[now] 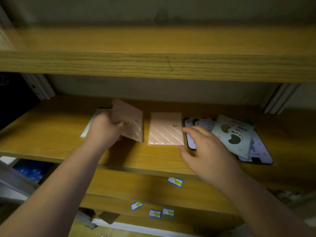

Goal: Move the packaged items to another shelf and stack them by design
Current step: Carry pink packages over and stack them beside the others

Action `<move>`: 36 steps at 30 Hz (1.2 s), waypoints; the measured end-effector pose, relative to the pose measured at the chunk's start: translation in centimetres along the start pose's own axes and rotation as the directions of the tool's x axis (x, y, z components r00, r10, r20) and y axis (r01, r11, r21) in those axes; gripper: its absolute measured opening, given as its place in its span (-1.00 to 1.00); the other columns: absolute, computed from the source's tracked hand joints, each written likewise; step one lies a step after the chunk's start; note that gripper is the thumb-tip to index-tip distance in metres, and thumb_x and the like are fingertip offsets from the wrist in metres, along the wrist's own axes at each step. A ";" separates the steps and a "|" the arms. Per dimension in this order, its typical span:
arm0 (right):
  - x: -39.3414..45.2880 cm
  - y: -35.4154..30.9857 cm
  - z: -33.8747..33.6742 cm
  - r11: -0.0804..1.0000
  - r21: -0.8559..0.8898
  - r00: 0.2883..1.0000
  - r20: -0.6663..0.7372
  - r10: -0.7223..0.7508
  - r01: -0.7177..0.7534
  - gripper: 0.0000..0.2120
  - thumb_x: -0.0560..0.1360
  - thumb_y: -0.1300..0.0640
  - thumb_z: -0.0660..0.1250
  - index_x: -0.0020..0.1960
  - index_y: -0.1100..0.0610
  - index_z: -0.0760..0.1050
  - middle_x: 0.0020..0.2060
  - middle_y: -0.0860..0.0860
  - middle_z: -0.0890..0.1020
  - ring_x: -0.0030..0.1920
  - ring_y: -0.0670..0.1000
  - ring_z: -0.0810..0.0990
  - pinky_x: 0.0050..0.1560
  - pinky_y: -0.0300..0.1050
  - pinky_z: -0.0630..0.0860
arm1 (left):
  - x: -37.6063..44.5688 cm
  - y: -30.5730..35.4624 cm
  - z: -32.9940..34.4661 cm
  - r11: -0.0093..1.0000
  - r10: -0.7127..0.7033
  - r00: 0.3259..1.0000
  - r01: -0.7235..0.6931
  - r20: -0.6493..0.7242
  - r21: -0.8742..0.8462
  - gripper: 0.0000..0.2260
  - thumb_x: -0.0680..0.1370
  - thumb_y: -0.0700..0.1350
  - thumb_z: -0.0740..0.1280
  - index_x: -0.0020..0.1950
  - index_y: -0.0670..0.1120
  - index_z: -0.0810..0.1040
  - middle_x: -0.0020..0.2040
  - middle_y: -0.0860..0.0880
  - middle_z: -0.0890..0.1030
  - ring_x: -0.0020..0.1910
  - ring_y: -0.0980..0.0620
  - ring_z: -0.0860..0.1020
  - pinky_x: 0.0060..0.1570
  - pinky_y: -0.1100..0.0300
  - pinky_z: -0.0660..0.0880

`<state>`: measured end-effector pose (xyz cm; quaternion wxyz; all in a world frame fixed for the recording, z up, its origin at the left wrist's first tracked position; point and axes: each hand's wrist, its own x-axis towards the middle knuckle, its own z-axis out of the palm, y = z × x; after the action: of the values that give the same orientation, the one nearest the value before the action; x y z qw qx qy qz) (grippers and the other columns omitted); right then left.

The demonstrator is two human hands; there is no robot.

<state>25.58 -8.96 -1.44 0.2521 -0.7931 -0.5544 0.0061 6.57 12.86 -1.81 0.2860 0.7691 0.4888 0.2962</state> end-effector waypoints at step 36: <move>0.1 11.2 -4.9 0.556 0.598 0.636 -0.098 0.766 -0.578 -0.61 0.40 0.11 0.59 0.12 0.17 0.51 0.02 0.11 0.66 -0.10 0.03 0.67 -0.42 -0.23 0.56 | -7.9 5.7 5.7 0.577 -0.038 0.945 0.287 0.326 -0.764 -0.80 0.54 -0.14 0.42 0.15 -0.05 0.55 -0.07 -0.06 0.75 -0.22 0.00 0.71 -0.42 0.18 0.57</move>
<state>36.82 -13.71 -1.70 0.5248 -0.8347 -0.1248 0.1111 11.35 2.72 -2.79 0.6923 0.5414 0.3272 0.3471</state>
